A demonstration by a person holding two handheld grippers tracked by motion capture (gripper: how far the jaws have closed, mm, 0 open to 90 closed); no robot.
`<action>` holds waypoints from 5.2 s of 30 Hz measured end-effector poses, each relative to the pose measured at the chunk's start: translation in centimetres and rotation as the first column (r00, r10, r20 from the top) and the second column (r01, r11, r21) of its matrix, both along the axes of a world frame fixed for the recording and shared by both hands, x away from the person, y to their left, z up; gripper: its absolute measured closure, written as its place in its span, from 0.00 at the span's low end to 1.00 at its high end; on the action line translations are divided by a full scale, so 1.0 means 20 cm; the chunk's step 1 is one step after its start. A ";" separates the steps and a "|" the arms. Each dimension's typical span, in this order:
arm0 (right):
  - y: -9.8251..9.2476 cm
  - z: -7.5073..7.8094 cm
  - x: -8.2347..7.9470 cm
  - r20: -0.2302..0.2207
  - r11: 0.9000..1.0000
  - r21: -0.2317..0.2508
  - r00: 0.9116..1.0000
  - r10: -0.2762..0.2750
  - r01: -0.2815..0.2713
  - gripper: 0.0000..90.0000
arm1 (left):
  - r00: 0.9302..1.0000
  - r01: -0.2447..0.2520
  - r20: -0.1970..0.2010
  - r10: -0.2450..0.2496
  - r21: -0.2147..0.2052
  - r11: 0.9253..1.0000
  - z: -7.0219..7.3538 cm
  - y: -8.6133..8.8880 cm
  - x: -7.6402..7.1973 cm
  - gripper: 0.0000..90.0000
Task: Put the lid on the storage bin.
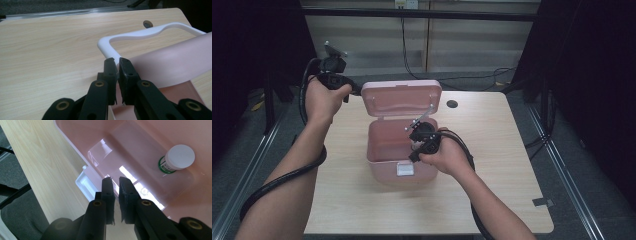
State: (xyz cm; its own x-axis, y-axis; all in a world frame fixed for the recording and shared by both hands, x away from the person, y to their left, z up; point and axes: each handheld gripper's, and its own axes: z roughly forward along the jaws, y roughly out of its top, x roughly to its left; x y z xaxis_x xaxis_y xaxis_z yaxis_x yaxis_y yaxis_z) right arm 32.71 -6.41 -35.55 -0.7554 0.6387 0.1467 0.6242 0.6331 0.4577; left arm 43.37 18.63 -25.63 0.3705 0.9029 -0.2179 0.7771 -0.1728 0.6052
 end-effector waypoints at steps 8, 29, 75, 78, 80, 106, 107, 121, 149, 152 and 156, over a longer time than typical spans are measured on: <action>0.01 0.00 -0.01 0.007 1.000 -0.007 1.000 -0.004 0.004 0.92 | 1.000 0.007 -0.001 -0.007 -0.003 1.000 -0.02 0.01 -0.04 0.94; 0.00 0.00 -0.01 0.011 1.000 -0.003 1.000 -0.010 0.010 0.92 | 1.000 0.013 -0.011 -0.013 -0.019 1.000 -0.08 0.01 -0.07 0.95; -0.11 0.08 -0.09 -0.014 0.998 0.059 0.999 -0.034 0.034 0.82 | 0.999 0.016 -0.030 -0.016 -0.021 1.000 -0.20 0.03 -0.10 0.92; -0.16 0.08 -0.10 -0.012 0.998 0.048 0.999 -0.048 0.049 0.81 | 1.000 0.015 -0.027 -0.016 -0.028 0.999 -0.23 0.04 -0.11 0.88; -0.18 0.07 -0.11 -0.009 0.997 0.049 0.998 -0.054 0.055 0.80 | 1.000 0.013 -0.022 -0.014 -0.024 1.000 -0.26 0.05 -0.12 0.83; -0.41 0.02 -0.18 0.003 0.992 0.088 0.996 -0.086 0.085 0.48 | 0.998 0.034 0.048 -0.034 0.002 0.999 -0.39 0.22 -0.17 0.34; -0.41 0.03 -0.18 0.005 0.992 0.093 0.996 -0.089 0.088 0.48 | 0.998 0.034 0.048 -0.034 0.003 0.999 -0.40 0.22 -0.17 0.34; -0.58 -0.05 -0.23 0.006 0.988 0.103 0.993 -0.121 0.119 0.43 | 0.998 0.047 0.034 -0.046 -0.018 0.999 -0.49 0.27 -0.21 0.33; -0.72 -0.21 -0.26 0.023 0.983 0.122 0.989 -0.143 0.140 0.36 | 0.997 0.075 0.031 -0.074 -0.050 0.996 -0.68 0.37 -0.30 0.29; -0.74 -0.23 -0.27 0.018 0.981 0.124 0.988 -0.154 0.150 0.36 | 0.996 0.087 0.028 -0.086 -0.054 0.995 -0.71 0.37 -0.32 0.29; -0.77 -0.28 -0.29 0.020 0.979 0.127 0.986 -0.163 0.160 0.36 | 0.995 0.099 0.022 -0.098 -0.052 0.994 -0.76 0.38 -0.35 0.29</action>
